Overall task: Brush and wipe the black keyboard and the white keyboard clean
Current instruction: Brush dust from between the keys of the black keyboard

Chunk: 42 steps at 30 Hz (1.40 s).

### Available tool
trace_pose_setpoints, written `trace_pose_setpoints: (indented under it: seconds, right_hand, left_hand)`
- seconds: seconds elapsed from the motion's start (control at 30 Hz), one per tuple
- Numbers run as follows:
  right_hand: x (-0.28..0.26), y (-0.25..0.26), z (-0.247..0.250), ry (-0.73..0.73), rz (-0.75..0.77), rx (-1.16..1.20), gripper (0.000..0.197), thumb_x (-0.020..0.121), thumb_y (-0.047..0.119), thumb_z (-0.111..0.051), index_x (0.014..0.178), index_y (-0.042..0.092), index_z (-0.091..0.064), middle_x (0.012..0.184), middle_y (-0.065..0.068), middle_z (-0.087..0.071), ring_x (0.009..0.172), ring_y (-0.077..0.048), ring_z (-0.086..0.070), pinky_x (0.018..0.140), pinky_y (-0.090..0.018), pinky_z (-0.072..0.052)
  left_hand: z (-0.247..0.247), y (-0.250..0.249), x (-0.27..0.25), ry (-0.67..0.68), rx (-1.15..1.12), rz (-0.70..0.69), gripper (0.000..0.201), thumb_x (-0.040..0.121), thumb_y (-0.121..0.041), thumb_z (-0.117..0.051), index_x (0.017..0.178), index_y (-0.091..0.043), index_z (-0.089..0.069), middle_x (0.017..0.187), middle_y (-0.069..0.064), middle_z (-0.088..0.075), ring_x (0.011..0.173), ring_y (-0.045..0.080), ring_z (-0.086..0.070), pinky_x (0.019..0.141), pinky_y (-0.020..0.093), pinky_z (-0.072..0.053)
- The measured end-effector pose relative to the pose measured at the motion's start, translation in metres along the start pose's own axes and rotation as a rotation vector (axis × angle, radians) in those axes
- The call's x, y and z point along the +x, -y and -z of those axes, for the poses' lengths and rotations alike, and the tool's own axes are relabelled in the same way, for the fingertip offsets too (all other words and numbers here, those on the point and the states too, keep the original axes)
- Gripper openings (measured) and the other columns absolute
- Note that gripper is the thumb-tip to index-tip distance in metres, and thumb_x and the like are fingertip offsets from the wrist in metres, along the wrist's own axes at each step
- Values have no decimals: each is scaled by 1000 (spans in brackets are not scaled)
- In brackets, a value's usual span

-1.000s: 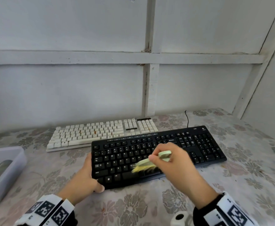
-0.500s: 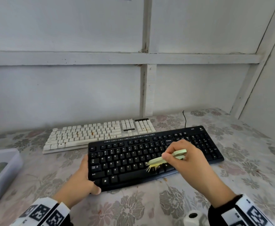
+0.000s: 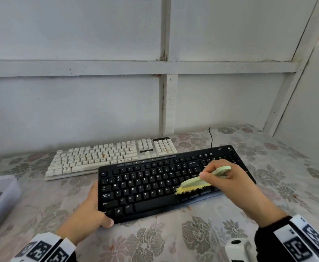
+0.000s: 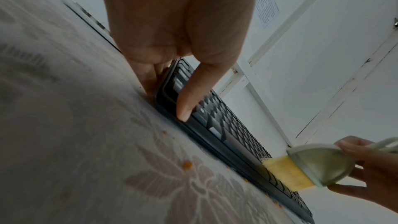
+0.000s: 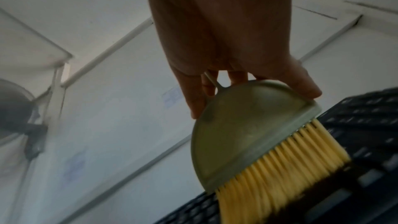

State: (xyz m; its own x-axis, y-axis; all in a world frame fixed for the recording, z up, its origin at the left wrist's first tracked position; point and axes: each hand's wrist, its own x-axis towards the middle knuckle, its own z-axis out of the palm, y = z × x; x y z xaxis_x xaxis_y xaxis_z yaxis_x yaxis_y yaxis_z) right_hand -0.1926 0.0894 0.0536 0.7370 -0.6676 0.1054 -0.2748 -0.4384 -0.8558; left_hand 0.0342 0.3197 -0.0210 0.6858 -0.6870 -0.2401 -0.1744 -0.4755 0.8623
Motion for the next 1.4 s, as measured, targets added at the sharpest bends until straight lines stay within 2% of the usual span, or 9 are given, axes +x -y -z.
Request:
trace_pose_setpoints:
  seconds: [0.2, 0.33, 0.5, 0.57, 0.73, 0.9, 1.1, 1.23, 1.4]
  right_hand:
    - [7, -16, 31, -192, 23, -41, 17, 80, 28, -70, 66, 19, -64, 87, 2, -57, 74, -14, -53, 65, -24, -38]
    - [5, -22, 40, -58, 66, 122, 57, 57, 66, -71, 74, 12, -66, 78, 0, -58, 68, -7, -49, 65, -16, -38]
    - [10, -36, 57, -84, -14, 39, 16, 77, 26, -70, 68, 14, -66, 81, -20, -57, 68, -17, -47, 65, -27, -35]
    - [13, -40, 69, -171, -25, -29, 17, 81, 18, -69, 65, 16, -65, 79, -18, -59, 68, -19, -49, 62, -27, -36]
    - [11, -38, 79, -122, 15, 31, 30, 71, 43, -74, 70, 14, -67, 84, -20, -59, 71, -19, -50, 67, -31, -36]
    - [15, -52, 88, -230, -39, -40, 15, 82, 16, -68, 68, 12, -65, 81, -14, -59, 65, -12, -50, 62, -26, -35]
    - [9, -61, 95, -200, -42, 90, 30, 70, 39, -74, 71, 11, -66, 82, -16, -58, 71, -18, -47, 67, -31, -33]
    - [16, -68, 104, -346, -102, -61, 22, 84, 19, -67, 63, 14, -63, 69, -11, -55, 63, -23, -43, 58, -30, -32]
    - [8, -40, 86, -522, -24, -182, 21, 87, 17, -64, 66, 16, -61, 59, -5, -53, 48, -19, -39, 47, -25, -29]
  left_hand:
    - [0, -1, 0, -2, -22, 6, 110, 64, 18, -62, 139, -48, -13, 107, 1, -63, 92, 24, -63, 81, 36, -50]
    - [0, 5, 4, -5, -38, 10, 111, 62, 18, -62, 140, -45, -15, 110, 0, -63, 93, 28, -65, 84, 42, -51]
    - [2, 5, 4, 2, -80, -8, 106, 46, 5, -60, 128, -51, -24, 103, 15, -64, 98, 38, -61, 81, 38, -48]
    - [2, 7, 6, 3, -86, -11, 106, 43, 2, -59, 127, -52, -24, 103, 19, -63, 98, 40, -60, 79, 37, -47]
    - [3, 12, 11, 10, -105, -8, 109, 43, 6, -60, 126, -54, -24, 106, 10, -64, 98, 35, -61, 84, 41, -49]
    - [3, 15, 14, 5, -103, -7, 109, 42, 5, -60, 121, -60, -22, 105, 8, -65, 94, 31, -63, 90, 48, -48]
    - [2, 14, 14, 0, -91, -12, 111, 41, 4, -61, 125, -56, -19, 107, 9, -64, 96, 31, -62, 91, 49, -48]
    - [1, 13, 13, -25, -84, -1, 108, 40, 2, -62, 119, -61, -24, 104, 11, -65, 95, 33, -62, 92, 48, -46]
    - [2, 18, 14, -19, -90, -2, 106, 33, -7, -67, 106, -74, -28, 106, 3, -69, 101, 34, -64, 94, 55, -47]
